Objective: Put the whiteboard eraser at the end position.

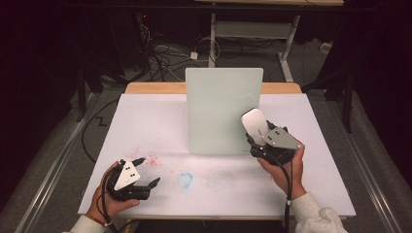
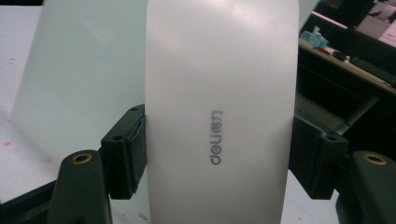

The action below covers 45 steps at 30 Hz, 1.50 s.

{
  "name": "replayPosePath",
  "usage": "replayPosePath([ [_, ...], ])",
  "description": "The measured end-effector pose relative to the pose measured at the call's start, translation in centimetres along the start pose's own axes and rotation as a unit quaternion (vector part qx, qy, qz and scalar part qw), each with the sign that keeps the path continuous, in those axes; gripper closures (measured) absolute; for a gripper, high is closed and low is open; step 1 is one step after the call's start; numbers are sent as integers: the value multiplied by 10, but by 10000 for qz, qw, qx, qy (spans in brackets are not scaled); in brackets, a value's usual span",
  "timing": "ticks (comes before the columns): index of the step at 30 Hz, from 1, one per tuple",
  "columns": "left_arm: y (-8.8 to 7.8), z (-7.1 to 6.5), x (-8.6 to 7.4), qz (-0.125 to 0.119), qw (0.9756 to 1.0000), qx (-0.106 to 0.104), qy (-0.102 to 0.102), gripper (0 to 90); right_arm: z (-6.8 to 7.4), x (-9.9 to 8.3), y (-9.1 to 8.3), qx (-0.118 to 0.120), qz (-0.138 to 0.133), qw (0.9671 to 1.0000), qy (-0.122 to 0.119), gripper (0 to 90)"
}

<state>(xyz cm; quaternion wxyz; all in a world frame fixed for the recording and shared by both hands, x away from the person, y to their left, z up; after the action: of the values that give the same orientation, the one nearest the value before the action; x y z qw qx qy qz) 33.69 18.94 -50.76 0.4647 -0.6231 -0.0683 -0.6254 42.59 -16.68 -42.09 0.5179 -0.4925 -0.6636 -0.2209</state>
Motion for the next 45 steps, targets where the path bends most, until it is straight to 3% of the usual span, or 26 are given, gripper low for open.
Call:
replayPosePath([
  [4, 0, 2, 2, -40, 10000, 20, -19, 179, 5, 4, -4, 390, -18, 9992, -126, 311],
  [13, 1, 1, 1, 4, 10000, 28, 6, 179, 15, -1, -9, 882, 123, 9957, -271, 311],
  [17, 1, 1, 1, 4, 10000, 30, -1, 179, 23, -3, -12, 1121, 200, 9929, -349, 311],
  [22, 1, 1, 0, 26, 10000, 10, 5, 179, 35, -6, -13, 1451, 313, 9874, -551, 311],
  [25, 2, 1, -1, 43, 10000, 15, 11, 178, 40, -9, -13, 1669, 416, 9836, -538, 311],
  [33, 3, 0, -1, 82, 10000, -3, 40, 179, 65, -19, -8, 2311, 755, 9676, -689, 311],
  [43, 4, -1, -1, 85, 10000, -22, 39, 179, 89, -35, -7, 3019, 1303, 9373, -1155, 311],
  [44, 4, -2, -1, 87, 10000, -22, 38, 179, 92, -36, -6, 3048, 1337, 9361, -1138, 311],
  [45, 4, -1, -1, 95, 9999, -23, 42, 179, 93, -36, -6, 3106, 1356, 9329, -1217, 311],
])
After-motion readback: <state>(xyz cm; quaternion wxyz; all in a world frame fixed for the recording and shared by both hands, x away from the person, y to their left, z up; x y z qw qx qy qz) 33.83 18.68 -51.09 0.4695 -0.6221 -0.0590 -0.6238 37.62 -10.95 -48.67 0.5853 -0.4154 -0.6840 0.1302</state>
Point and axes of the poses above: each handheld gripper's, and its own axes: y roughly forward along the jaws, x roughly out of its top, z roughly to its left, the point moved 8 cm from there along y, roughly forward along the jaws, and after that the axes turned 6 degrees about -z, right-handed, at the moved point
